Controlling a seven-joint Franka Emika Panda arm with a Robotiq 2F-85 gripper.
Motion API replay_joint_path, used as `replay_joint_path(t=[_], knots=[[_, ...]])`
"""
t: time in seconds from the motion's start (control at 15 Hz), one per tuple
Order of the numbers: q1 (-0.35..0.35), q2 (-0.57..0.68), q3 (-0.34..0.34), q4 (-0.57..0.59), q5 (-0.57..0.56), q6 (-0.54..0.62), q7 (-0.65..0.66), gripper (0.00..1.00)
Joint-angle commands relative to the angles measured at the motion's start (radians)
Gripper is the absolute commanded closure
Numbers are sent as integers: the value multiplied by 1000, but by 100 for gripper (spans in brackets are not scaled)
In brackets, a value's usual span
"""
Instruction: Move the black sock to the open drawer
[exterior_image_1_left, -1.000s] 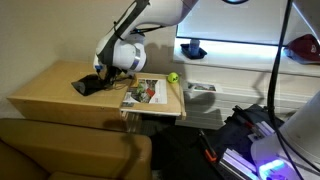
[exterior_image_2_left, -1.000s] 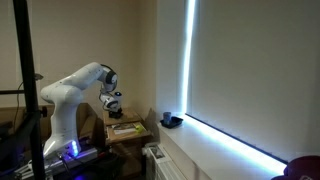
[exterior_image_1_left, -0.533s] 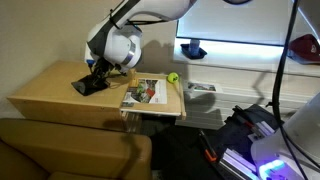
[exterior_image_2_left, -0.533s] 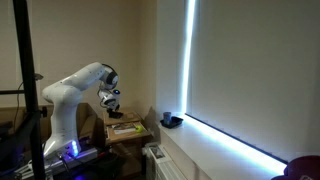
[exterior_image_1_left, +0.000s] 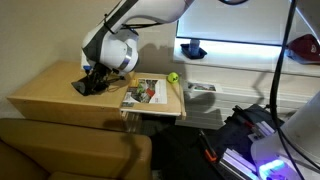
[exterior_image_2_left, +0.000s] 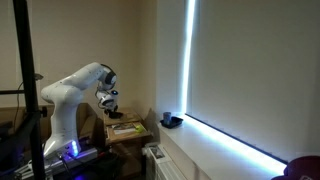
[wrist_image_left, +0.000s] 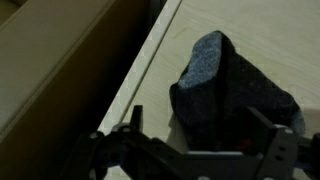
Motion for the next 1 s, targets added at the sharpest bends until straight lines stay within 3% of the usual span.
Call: replay_joint_path(t=[0.0,0.07,0.13,0.2,0.27,0.33,0.47,0.8,0.93], knots=[[-13,-12,33,-11,39,23,-58,0],[-8,-11,27,-8,42,25,-53,4],[-3,-13,19,-6,45,26,-47,26],[5,-16,8,-7,47,29,-40,28],[59,-26,-53,5,50,17,-11,31],[160,58,-132,171,36,-38,23,39],[250,100,-222,270,28,-79,67,51],[409,260,-371,558,-45,-179,267,88],[455,297,-452,643,-41,-282,370,98]])
